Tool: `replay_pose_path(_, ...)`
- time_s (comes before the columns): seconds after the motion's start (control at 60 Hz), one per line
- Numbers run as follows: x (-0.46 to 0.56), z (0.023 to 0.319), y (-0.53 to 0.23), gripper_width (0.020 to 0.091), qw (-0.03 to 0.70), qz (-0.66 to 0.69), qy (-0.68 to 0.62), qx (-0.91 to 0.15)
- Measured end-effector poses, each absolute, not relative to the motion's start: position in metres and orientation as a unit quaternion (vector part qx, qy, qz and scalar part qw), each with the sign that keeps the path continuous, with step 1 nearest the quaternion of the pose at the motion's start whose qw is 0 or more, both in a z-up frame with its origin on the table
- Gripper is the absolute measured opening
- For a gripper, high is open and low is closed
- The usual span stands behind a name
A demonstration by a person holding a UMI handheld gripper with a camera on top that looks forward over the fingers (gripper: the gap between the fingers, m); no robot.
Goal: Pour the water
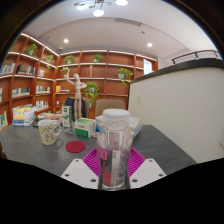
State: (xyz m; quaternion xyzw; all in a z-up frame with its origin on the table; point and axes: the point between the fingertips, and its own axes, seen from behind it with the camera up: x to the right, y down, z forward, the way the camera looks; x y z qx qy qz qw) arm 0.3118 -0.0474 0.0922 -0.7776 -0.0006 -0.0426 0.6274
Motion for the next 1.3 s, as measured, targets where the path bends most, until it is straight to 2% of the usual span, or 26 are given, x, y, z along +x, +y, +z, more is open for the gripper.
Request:
replay_pose_path(0.25,0.294,0.095,-0.044,0.0333,0.622,-0.088,-0.044,-0.777)
replay_pose_path(0.533,0.211,0.11,0.018,0.0331,0.562,-0.268,-0.291,-0.727)
replay_pose_path(0.8,0.153,0.154,0.097,0.0331,0.466,-0.475,-0.5,-0.555)
replay_pose_path(1.033,0.121,0.159,0.135,0.033,0.374,-0.582,-0.596,-0.408)
replay_pose_path(1.3,0.109,0.16,0.145,0.033,0.311,-0.643,-0.621,-0.324)
